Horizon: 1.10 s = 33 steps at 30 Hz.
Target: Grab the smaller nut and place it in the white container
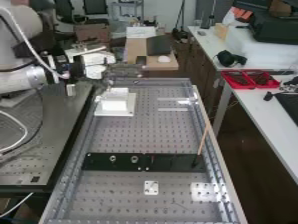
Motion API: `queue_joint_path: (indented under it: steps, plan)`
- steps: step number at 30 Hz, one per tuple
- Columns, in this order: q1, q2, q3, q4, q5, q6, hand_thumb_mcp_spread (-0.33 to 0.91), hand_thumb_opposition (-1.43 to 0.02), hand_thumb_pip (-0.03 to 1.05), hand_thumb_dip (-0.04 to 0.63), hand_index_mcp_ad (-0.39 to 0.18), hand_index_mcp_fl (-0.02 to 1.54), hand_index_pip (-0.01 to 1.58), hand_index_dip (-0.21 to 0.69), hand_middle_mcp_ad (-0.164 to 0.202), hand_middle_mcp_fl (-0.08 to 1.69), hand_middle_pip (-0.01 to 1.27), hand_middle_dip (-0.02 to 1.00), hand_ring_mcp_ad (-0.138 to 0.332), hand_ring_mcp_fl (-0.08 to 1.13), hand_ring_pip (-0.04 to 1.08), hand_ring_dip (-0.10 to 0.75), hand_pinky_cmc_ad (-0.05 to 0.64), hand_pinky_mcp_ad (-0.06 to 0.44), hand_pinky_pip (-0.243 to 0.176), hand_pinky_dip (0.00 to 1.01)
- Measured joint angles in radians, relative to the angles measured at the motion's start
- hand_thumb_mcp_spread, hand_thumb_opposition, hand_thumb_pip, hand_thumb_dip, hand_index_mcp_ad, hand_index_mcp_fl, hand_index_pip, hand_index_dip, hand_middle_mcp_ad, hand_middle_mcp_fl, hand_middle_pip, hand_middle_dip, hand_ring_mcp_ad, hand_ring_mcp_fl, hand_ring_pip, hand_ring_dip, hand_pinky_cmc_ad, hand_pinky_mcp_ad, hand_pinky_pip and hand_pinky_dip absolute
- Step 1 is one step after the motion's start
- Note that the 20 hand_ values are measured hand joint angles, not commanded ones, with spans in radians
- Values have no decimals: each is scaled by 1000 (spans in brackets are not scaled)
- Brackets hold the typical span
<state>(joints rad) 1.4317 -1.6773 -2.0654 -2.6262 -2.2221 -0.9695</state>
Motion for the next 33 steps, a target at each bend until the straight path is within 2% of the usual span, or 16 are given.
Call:
queue_joint_path:
  steps: [7,15,23,33]
  plan:
    - [111,10,-33,31,105,45,639,-1005,616,262,-269,407,1513,187,23,195,129,202,91,14,101,59,314,243,-58,190]
    - [194,2,-87,86,194,97,639,-1005,613,262,-269,407,1513,187,23,195,129,202,91,14,101,59,316,243,-58,190]
    - [254,-31,-114,142,255,150,639,-1005,604,258,-265,405,1511,190,24,209,129,206,87,14,101,65,314,243,-61,190]
    - [297,-80,-122,150,291,168,639,-1005,604,258,-265,405,1511,190,31,213,129,202,91,17,99,66,314,243,-58,190]
